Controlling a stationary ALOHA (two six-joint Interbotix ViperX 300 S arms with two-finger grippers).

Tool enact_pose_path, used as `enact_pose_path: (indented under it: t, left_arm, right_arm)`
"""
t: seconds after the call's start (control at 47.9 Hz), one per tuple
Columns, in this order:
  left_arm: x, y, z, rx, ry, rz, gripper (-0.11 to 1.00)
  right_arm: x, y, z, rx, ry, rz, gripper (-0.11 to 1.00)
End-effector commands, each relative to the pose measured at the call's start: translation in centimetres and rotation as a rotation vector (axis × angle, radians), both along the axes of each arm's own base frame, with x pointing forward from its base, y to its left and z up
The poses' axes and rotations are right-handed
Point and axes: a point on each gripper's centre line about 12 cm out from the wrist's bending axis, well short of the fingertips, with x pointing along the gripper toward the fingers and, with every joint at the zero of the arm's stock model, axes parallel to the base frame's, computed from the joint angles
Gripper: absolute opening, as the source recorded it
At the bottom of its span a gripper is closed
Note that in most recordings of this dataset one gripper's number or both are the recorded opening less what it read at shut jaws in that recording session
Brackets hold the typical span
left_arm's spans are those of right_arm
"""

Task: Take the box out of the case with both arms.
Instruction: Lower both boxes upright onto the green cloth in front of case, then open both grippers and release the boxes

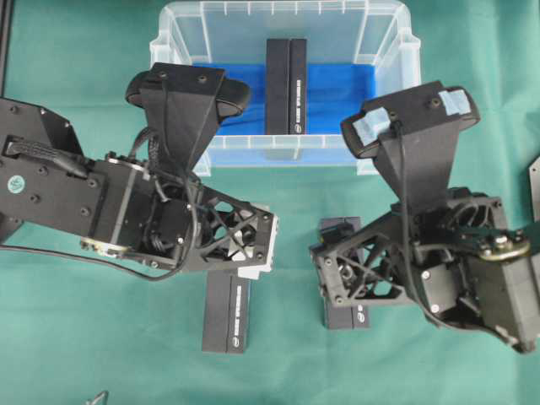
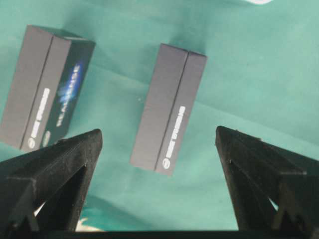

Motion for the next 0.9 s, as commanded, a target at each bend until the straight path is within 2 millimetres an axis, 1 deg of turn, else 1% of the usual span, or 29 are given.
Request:
enact_pose_path:
  t: [0.0, 0.69, 0.878]
  left_arm:
    - [-0.3, 0.3, 1.5, -0.002, -0.040, 0.003, 0.90]
    - [-0.3, 0.1, 1.5, -0.003, -0.041, 0.003, 0.90]
    - [-1.4, -0.1, 1.3, 0.001, -0.009, -0.006, 0.90]
  right_arm:
    - [-0.7, -0.4, 1.9, 0.014, -0.051, -0.003, 0.92]
    - [-0.8, -0.3, 1.8, 0.019, -0.039, -0.001, 0.92]
    - [-2.3, 0.1, 1.4, 0.044, 0.058, 0.028, 0.92]
